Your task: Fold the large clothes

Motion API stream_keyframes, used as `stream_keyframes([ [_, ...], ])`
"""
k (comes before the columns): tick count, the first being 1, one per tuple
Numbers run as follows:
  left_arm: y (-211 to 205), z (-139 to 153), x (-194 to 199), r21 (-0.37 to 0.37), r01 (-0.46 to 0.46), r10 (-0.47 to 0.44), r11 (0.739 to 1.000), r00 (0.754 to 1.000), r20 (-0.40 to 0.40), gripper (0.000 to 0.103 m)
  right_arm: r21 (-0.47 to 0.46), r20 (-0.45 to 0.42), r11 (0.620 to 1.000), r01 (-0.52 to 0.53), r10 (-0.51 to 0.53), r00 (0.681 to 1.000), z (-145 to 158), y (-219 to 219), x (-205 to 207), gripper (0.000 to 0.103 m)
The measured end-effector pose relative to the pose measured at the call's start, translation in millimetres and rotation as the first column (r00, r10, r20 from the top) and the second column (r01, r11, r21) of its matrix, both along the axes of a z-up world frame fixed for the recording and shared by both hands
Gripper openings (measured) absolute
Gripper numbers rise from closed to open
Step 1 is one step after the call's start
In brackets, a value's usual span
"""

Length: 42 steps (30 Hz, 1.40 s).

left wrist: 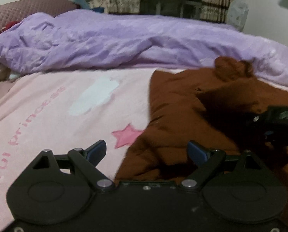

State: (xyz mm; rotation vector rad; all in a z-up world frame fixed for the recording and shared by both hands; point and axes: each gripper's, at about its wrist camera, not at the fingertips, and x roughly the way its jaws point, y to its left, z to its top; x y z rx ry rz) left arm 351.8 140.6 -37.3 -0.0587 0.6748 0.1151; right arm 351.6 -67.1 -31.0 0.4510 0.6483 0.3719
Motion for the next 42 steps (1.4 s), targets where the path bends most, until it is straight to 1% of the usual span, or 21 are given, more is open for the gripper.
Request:
stream_keyframes([
  [2, -10.2, 8.4, -0.8, -0.003, 0.015, -0.014, 1.000, 0.999, 0.035, 0.093, 0.039, 0.059, 0.999, -0.025, 0.023, 0.998, 16.9, -12.6, -15.0, 0.065],
  [3, -14.8, 13.0, -1.0, -0.006, 0.020, -0.020, 1.000, 0.999, 0.050, 0.093, 0.055, 0.104, 0.998, -0.032, 0.026, 0.994, 25.1, -19.7, -23.1, 0.093],
  [4, -19.8, 17.9, -0.7, -0.012, 0.021, -0.020, 1.000, 0.998, 0.064, 0.093, 0.069, 0.138, 0.997, -0.033, 0.023, 0.990, 30.0, -24.2, -28.9, 0.097],
  [8, -32.8, 38.3, -4.4, -0.037, 0.017, -0.013, 0.999, 0.992, 0.122, 0.093, 0.083, 0.181, 0.996, -0.020, 0.004, 0.984, 35.0, -33.9, -39.5, 0.074],
  [10, -37.5, 44.6, -5.8, -0.041, 0.022, -0.016, 0.999, 0.989, 0.148, 0.093, 0.060, 0.196, 0.998, 0.019, -0.030, 0.980, 32.3, -33.3, -39.7, 0.052],
  [13, -50.6, 45.6, 1.9, -0.045, 0.098, -0.089, 0.994, 0.983, 0.162, 0.093, -0.012, 0.189, 0.992, 0.122, -0.117, 0.975, 28.8, -46.0, -34.6, 0.038],
  [17, -76.6, 23.9, 30.0, 0.048, 0.133, -0.139, 0.990, 0.976, 0.169, 0.093, -0.169, 0.216, 0.939, 0.299, -0.260, 0.941, 24.7, -83.9, -23.7, 0.037],
  [20, -87.0, -17.7, 67.3, 0.203, 0.068, -0.080, 0.977, 0.995, 0.054, 0.095, -0.255, 0.192, 0.885, 0.389, -0.348, 0.918, 6.0, -119.6, -3.0, 0.031],
  [21, -85.7, -33.4, 77.4, 0.203, 0.096, -0.097, 0.975, 0.995, -0.004, 0.095, -0.271, 0.145, 0.880, 0.390, -0.364, 0.920, -7.6, -132.1, 7.7, 0.010],
  [23, -80.8, -45.0, 83.2, 0.186, 0.148, -0.147, 0.971, 0.989, -0.023, 0.095, -0.248, 0.017, 0.909, 0.336, -0.342, 0.939, -34.8, -155.5, 24.8, 0.001],
  [25, -77.0, -24.3, 84.0, 0.159, 0.162, -0.163, 0.974, 0.987, -0.010, 0.095, -0.199, 0.008, 0.937, 0.287, -0.292, 0.956, -23.3, -171.7, 23.7, 0.001],
  [26, -75.2, -8.9, 83.9, 0.142, 0.165, -0.172, 0.976, 0.984, 0.040, 0.095, -0.197, 0.018, 0.939, 0.282, -0.284, 0.959, -10.9, -176.8, 22.9, 0.003],
  [29, -77.3, 17.2, 95.0, 0.205, 0.116, -0.151, 0.972, 0.975, 0.163, 0.097, -0.254, 0.144, 0.900, 0.354, -0.327, 0.934, 24.1, -191.8, 20.5, 0.012],
  [31, -75.1, 10.1, 115.7, 0.242, 0.107, -0.149, 0.964, 0.976, 0.160, 0.097, -0.293, 0.174, 0.867, 0.403, -0.367, 0.914, 29.0, -204.4, 34.1, 0.012],
  [33, -66.8, -14.5, 140.9, 0.242, 0.156, -0.187, 0.958, 0.976, 0.110, 0.097, -0.326, 0.125, 0.857, 0.398, -0.378, 0.917, 14.2, -215.7, 57.9, 0.012],
  [35, -55.7, -46.2, 166.5, 0.263, 0.111, -0.120, 0.958, 0.993, 0.017, 0.103, -0.369, 0.050, 0.848, 0.380, -0.390, 0.919, -13.7, -228.5, 80.9, 0.011],
  [37, -39.9, -56.6, 172.6, 0.143, 0.093, -0.098, 0.985, 0.995, 0.033, 0.103, -0.361, 0.081, 0.850, 0.385, -0.382, 0.921, -32.2, -233.5, 86.9, 0.012],
  [38, -36.8, -50.6, 174.8, 0.121, 0.096, -0.099, 0.988, 0.995, 0.016, 0.103, -0.363, 0.085, 0.850, 0.381, -0.377, 0.922, -31.3, -231.6, 85.0, 0.012],
  [39, -35.1, -43.9, 173.5, 0.129, 0.101, -0.104, 0.986, 0.994, 0.014, 0.103, -0.362, 0.082, 0.852, 0.379, -0.375, 0.923, -25.3, -230.7, 79.7, 0.012],
  [41, -34.5, -30.7, 161.6, 0.237, 0.092, -0.105, 0.967, 0.994, 0.043, 0.103, -0.346, 0.088, 0.861, 0.373, -0.366, 0.927, -5.0, -229.0, 67.1, 0.023],
  [42, -31.5, -23.2, 151.0, 0.297, 0.071, -0.096, 0.952, 0.993, 0.069, 0.103, -0.338, 0.106, 0.871, 0.357, -0.342, 0.934, 4.4, -226.7, 55.0, 0.037],
])
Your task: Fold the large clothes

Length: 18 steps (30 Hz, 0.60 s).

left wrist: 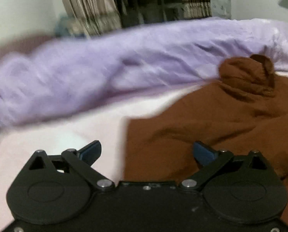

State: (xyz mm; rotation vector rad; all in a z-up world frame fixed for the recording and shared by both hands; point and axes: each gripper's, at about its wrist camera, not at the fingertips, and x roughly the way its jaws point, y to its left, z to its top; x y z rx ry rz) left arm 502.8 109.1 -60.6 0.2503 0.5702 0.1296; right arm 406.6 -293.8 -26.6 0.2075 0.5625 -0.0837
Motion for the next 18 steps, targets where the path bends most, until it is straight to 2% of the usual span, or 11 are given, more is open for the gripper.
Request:
stream_keyframes([
  [1, 5.6, 8.1, -12.2, 0.044, -0.003, 0.002, 0.999, 1.000, 0.024, 0.103, -0.012, 0.032, 0.999, -0.036, 0.036, 0.999, 12.9, 0.0, -18.8, 0.057],
  [3, 23.0, 25.5, -41.2, 0.082, 0.018, -0.022, 0.996, 0.999, 0.048, 0.103, -0.058, 0.103, 0.996, -0.062, 0.068, 0.992, 34.1, -2.2, -59.0, 0.079],
  [5, 45.0, 43.0, -73.4, 0.136, -0.013, 0.001, 0.991, 0.996, 0.086, 0.103, -0.115, 0.151, 0.992, -0.052, 0.069, 0.986, 48.3, -8.0, -103.9, 0.081],
  [7, 75.4, 56.8, -95.2, 0.213, -0.053, 0.027, 0.976, 0.992, 0.120, 0.103, -0.158, 0.150, 0.986, -0.045, 0.069, 0.986, 58.0, -15.0, -132.6, 0.081],
  [9, 107.9, 73.5, -119.2, 0.293, -0.115, 0.075, 0.949, 0.987, 0.144, 0.103, -0.199, 0.145, 0.979, -0.038, 0.068, 0.987, 62.3, -20.3, -160.7, 0.082],
  [11, 143.9, 90.0, -140.3, 0.366, -0.184, 0.141, 0.912, 0.980, 0.142, 0.103, -0.238, 0.127, 0.971, -0.022, 0.053, 0.990, 65.5, -24.8, -181.0, 0.082],
  [12, 160.0, 98.0, -148.6, 0.378, -0.214, 0.172, 0.901, 0.975, 0.142, 0.103, -0.251, 0.113, 0.968, -0.016, 0.046, 0.992, 64.7, -27.7, -191.7, 0.083],
  [13, 178.1, 107.6, -157.9, 0.370, -0.248, 0.212, 0.895, 0.968, 0.136, 0.103, -0.254, 0.099, 0.967, -0.014, 0.040, 0.994, 64.5, -31.0, -193.3, 0.083],
  [15, 203.1, 122.5, -175.6, 0.302, -0.293, 0.265, 0.907, 0.955, 0.132, 0.103, -0.242, 0.070, 0.970, -0.002, 0.020, 0.997, 60.0, -37.9, -203.2, 0.083],
  [16, 212.8, 127.1, -185.5, 0.229, -0.311, 0.290, 0.922, 0.949, 0.123, 0.103, -0.230, 0.058, 0.973, -0.003, 0.017, 0.998, 55.4, -38.9, -204.8, 0.083],
  [18, 216.9, 125.8, -199.7, 0.072, -0.301, 0.295, 0.951, 0.952, 0.088, 0.103, -0.200, 0.028, 0.980, -0.001, 0.007, 1.000, 43.1, -40.5, -207.1, 0.083],
])
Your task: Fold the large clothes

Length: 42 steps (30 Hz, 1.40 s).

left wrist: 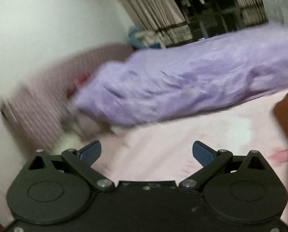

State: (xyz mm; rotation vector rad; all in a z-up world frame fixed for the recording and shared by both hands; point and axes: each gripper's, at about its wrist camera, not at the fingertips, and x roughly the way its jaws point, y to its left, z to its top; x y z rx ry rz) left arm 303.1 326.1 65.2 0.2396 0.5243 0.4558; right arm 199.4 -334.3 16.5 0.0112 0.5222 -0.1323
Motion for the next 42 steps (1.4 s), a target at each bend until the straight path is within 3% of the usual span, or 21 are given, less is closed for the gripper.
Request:
stream_keyframes([
  [3, -22.0, -30.8, -22.0, -0.241, 0.056, -0.056, 0.969, 0.998, 0.006, 0.103, 0.060, -0.063, 0.998, 0.022, -0.018, 0.998, -21.9, 1.0, -1.6, 0.083],
  [7, -81.2, -88.7, -34.5, -0.418, 0.167, -0.220, 0.893, 0.972, -0.080, 0.103, 0.077, -0.138, 0.996, 0.039, -0.028, 0.990, -46.9, 6.0, -13.3, 0.083],
  [9, -105.3, -110.5, -33.6, -0.449, 0.193, -0.280, 0.873, 0.950, -0.136, 0.103, 0.053, -0.170, 0.997, 0.054, -0.044, 0.984, -54.1, 6.8, -19.0, 0.083],
  [14, -143.1, -151.0, -28.6, -0.504, 0.269, -0.439, 0.821, 0.861, -0.256, 0.103, 0.020, -0.212, 0.996, 0.086, -0.080, 0.974, -73.3, -8.3, -28.7, 0.089],
  [15, -146.9, -155.7, -25.6, -0.511, 0.275, -0.452, 0.815, 0.853, -0.261, 0.103, 0.066, -0.249, 0.993, 0.097, -0.078, 0.965, -78.4, -16.2, -24.0, 0.087],
  [17, -152.7, -158.0, -24.0, -0.504, 0.277, -0.446, 0.818, 0.859, -0.251, 0.103, 0.162, -0.302, 0.983, 0.083, -0.031, 0.953, -83.1, -24.7, -16.3, 0.087],
  [21, -152.3, -163.0, -38.7, -0.523, 0.274, -0.453, 0.807, 0.856, -0.250, 0.103, 0.095, -0.327, 0.995, 0.040, -0.006, 0.945, -87.2, -12.4, -11.5, 0.093],
  [22, -153.0, -162.8, -41.3, -0.524, 0.294, -0.472, 0.799, 0.846, -0.246, 0.099, 0.098, -0.321, 0.995, 0.030, 0.003, 0.947, -87.4, -10.4, -12.6, 0.068],
  [23, -158.2, -162.3, -41.0, -0.516, 0.321, -0.493, 0.794, 0.837, -0.238, 0.082, 0.110, -0.301, 0.994, 0.013, 0.021, 0.953, -87.1, -9.2, -15.2, 0.054],
  [24, -161.2, -160.4, -44.2, -0.506, 0.345, -0.506, 0.790, 0.833, -0.223, 0.067, 0.106, -0.281, 0.994, 0.005, 0.025, 0.959, -85.5, -7.3, -17.7, 0.033],
  [25, -161.2, -155.1, -44.1, -0.518, 0.347, -0.505, 0.782, 0.839, -0.202, 0.031, 0.103, -0.267, 0.995, 0.016, 0.013, 0.964, -82.7, -6.8, -19.9, 0.006],
  [26, -158.3, -150.9, -40.9, -0.539, 0.336, -0.499, 0.772, 0.846, -0.188, 0.012, 0.137, -0.253, 0.991, 0.002, 0.033, 0.967, -79.6, -7.4, -22.3, 0.007],
  [28, -149.6, -134.8, -41.1, -0.572, 0.327, -0.487, 0.752, 0.860, -0.149, 0.010, 0.143, -0.222, 0.990, 0.009, 0.023, 0.975, -66.0, -1.8, -29.2, 0.006],
  [33, -135.6, -73.7, -59.1, -0.523, 0.400, -0.488, 0.753, 0.872, -0.035, 0.009, 0.154, -0.074, 0.988, -0.015, 0.027, 0.997, -6.2, 15.9, -72.2, 0.006],
  [36, -131.3, -67.6, -70.7, -0.464, 0.362, -0.447, 0.809, 0.891, -0.084, 0.009, 0.152, -0.060, 0.988, 0.013, -0.004, 0.998, 6.6, 26.3, -94.6, 0.006],
  [37, -128.8, -77.0, -72.2, -0.463, 0.341, -0.436, 0.818, 0.893, -0.111, 0.010, 0.135, -0.080, 0.990, 0.032, -0.022, 0.997, 0.3, 30.0, -97.2, 0.006],
  [40, -124.2, -121.9, -65.7, -0.523, 0.257, -0.415, 0.812, 0.885, -0.209, 0.016, 0.118, -0.217, 0.987, 0.110, -0.082, 0.973, -45.9, 27.6, -84.7, 0.009],
  [41, -127.1, -136.4, -62.9, -0.513, 0.228, -0.398, 0.828, 0.882, -0.251, 0.031, 0.126, -0.271, 0.983, 0.136, -0.098, 0.958, -64.0, 25.4, -77.6, 0.012],
  [42, -130.6, -142.6, -62.3, -0.484, 0.208, -0.369, 0.850, 0.891, -0.263, 0.040, 0.120, -0.305, 0.981, 0.153, -0.110, 0.946, -78.8, 25.2, -72.4, 0.025],
])
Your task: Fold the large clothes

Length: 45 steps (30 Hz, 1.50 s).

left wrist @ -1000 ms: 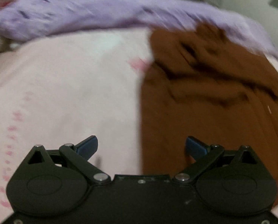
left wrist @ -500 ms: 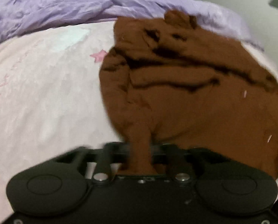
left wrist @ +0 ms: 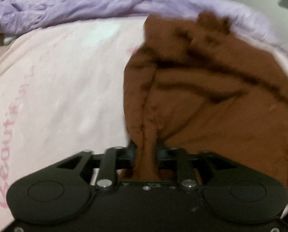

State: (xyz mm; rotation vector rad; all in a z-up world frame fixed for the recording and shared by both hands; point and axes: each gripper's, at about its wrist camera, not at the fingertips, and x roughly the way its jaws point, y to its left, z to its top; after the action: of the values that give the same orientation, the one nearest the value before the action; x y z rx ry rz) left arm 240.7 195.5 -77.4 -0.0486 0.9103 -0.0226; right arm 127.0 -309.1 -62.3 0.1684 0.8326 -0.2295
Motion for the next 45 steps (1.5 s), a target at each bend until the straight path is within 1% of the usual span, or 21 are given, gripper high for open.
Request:
stream_keyframes([
  [1, -3.7, 2.3, 0.0, 0.027, -0.032, 0.031, 0.999, 0.999, 0.010, 0.051, -0.018, 0.016, 1.000, 0.015, -0.015, 1.000, -4.6, 2.1, -0.8, 0.037],
  [2, -8.9, 9.6, 1.1, 0.058, -0.052, 0.051, 0.997, 0.998, 0.026, 0.054, -0.049, 0.038, 0.998, 0.044, -0.043, 0.998, -1.7, 3.6, -3.1, 0.044],
  [3, -13.7, 19.6, -0.6, 0.087, -0.073, 0.068, 0.994, 0.996, 0.062, 0.055, -0.094, 0.066, 0.991, 0.094, -0.088, 0.994, 7.5, 5.9, -5.4, 0.060],
  [4, -18.3, 29.4, -4.3, 0.109, -0.108, 0.095, 0.988, 0.988, 0.118, 0.063, -0.138, 0.104, 0.978, 0.155, -0.141, 0.984, 16.0, 8.2, -8.4, 0.074],
  [5, -24.4, 40.0, -8.4, 0.102, -0.135, 0.116, 0.986, 0.978, 0.172, 0.068, -0.176, 0.160, 0.952, 0.252, -0.225, 0.961, 28.0, 9.2, -11.4, 0.076],
  [6, -30.3, 46.9, -13.1, 0.072, -0.131, 0.115, 0.989, 0.973, 0.201, 0.069, -0.175, 0.226, 0.918, 0.357, -0.316, 0.922, 40.7, 11.8, -16.9, 0.071],
  [7, -41.6, 52.7, -13.2, 0.042, -0.100, 0.089, 0.994, 0.974, 0.210, 0.070, -0.132, 0.281, 0.914, 0.383, -0.336, 0.899, 50.1, 15.9, -23.1, 0.063],
  [8, -54.4, 55.4, -13.3, 0.028, -0.070, 0.063, 0.997, 0.975, 0.211, 0.070, -0.067, 0.333, 0.938, 0.340, -0.300, 0.894, 56.5, 20.1, -26.9, 0.061],
  [10, -82.4, 50.6, -6.6, 0.026, -0.014, 0.008, 1.000, 0.980, 0.197, 0.070, 0.047, 0.398, 0.984, 0.174, -0.178, 0.900, 60.5, 44.5, -25.5, 0.058],
  [11, -97.9, 44.9, -2.9, 0.031, 0.010, -0.016, 0.999, 0.984, 0.175, 0.070, 0.065, 0.409, 0.994, 0.091, -0.110, 0.906, 58.1, 61.2, -19.5, 0.058],
  [13, -121.8, 33.9, 1.9, 0.040, 0.041, -0.047, 0.998, 0.988, 0.150, 0.070, 0.059, 0.372, 0.997, -0.044, 0.019, 0.928, 51.5, 97.3, 1.4, 0.051],
  [16, -156.9, 13.6, 12.1, 0.092, 0.063, -0.073, 0.994, 0.992, 0.107, 0.070, 0.061, 0.319, 0.976, -0.208, 0.179, 0.931, 36.4, 146.4, 31.8, 0.049],
  [18, -175.8, -0.4, 18.4, 0.148, 0.072, -0.083, 0.986, 0.994, 0.071, 0.070, 0.082, 0.276, 0.967, -0.242, 0.211, 0.938, 23.5, 161.4, 44.8, 0.048],
  [20, -181.7, -5.8, 18.5, 0.197, 0.075, -0.090, 0.978, 0.994, 0.068, 0.072, 0.086, 0.222, 0.964, -0.253, 0.229, 0.948, 9.5, 167.5, 51.6, 0.048],
  [23, -177.7, -5.7, 23.0, 0.183, 0.072, -0.085, 0.980, 0.994, 0.064, 0.073, 0.058, 0.145, 0.967, -0.246, 0.236, 0.961, -4.5, 176.2, 52.0, 0.047],
  [27, -179.9, -6.6, 31.8, 0.177, 0.073, -0.084, 0.982, 0.995, 0.061, 0.077, 0.023, 0.139, 0.966, -0.259, 0.254, 0.957, -4.1, 172.8, 49.8, 0.041],
  [31, -171.2, -10.0, 35.8, 0.152, 0.074, -0.083, 0.986, 0.995, 0.057, 0.081, -0.024, 0.121, 0.970, -0.241, 0.242, 0.963, -10.3, 166.1, 63.2, 0.040],
  [34, -166.7, -9.2, 36.5, 0.148, 0.077, -0.086, 0.986, 0.995, 0.056, 0.082, -0.024, 0.124, 0.984, -0.176, 0.178, 0.976, -8.9, 141.5, 57.0, 0.042],
  [39, -145.2, -4.1, 31.7, 0.129, 0.078, -0.085, 0.989, 0.995, 0.050, 0.083, -0.084, 0.119, 0.997, -0.002, 0.012, 0.993, -10.6, 85.6, 39.0, 0.042],
  [43, -107.2, -1.2, 24.9, 0.192, -0.014, 0.001, 0.981, 0.998, 0.067, 0.082, -0.016, 0.154, 0.997, 0.076, -0.073, 0.985, -10.8, 38.1, 17.4, 0.039],
  [45, -82.7, -4.9, 22.1, 0.217, -0.066, 0.052, 0.974, 0.996, 0.071, 0.082, -0.029, 0.147, 0.991, 0.129, -0.123, 0.981, -11.8, 26.2, 11.3, 0.039],
])
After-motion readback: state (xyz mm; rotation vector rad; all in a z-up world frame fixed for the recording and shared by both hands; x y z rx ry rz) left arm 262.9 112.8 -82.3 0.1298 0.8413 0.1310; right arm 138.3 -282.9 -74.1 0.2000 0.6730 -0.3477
